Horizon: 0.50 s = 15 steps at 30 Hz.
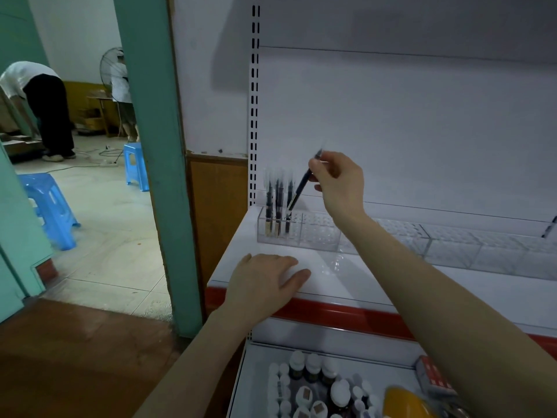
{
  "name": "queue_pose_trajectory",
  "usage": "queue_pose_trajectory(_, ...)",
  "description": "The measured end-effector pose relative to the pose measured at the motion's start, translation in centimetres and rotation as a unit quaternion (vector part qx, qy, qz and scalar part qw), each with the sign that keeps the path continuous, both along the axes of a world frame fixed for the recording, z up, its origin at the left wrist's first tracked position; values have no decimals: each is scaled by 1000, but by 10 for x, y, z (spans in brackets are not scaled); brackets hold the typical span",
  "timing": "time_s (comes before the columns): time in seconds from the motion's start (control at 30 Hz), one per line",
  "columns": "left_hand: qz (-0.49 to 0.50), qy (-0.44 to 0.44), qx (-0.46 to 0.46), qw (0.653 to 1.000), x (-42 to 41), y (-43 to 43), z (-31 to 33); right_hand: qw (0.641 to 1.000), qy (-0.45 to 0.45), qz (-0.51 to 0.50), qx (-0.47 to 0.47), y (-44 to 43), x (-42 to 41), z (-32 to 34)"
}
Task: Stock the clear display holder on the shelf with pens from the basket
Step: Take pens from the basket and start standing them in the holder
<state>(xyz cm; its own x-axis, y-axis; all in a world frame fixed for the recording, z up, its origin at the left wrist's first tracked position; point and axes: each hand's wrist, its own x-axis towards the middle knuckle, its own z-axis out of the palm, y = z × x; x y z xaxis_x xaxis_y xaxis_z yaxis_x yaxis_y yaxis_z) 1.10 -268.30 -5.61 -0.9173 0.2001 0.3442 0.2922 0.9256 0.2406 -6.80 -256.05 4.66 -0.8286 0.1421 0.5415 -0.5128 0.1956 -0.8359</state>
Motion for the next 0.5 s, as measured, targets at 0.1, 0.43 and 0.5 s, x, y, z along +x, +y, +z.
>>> queue_pose_trajectory(0.1, -21, 15, 16, 1000, -6, -2, -2, 997, 16, -7, 73, -10, -6, -2)
queue_pose_trajectory(0.43, -44, 64, 31, 996, -13, -5, -10, 982, 3, -10, 187, -17, -12, -12)
queue_pose_trajectory(0.5, -45, 66, 29, 996, -13, -5, -11, 979, -10, -11, 202, -18, -12, -18)
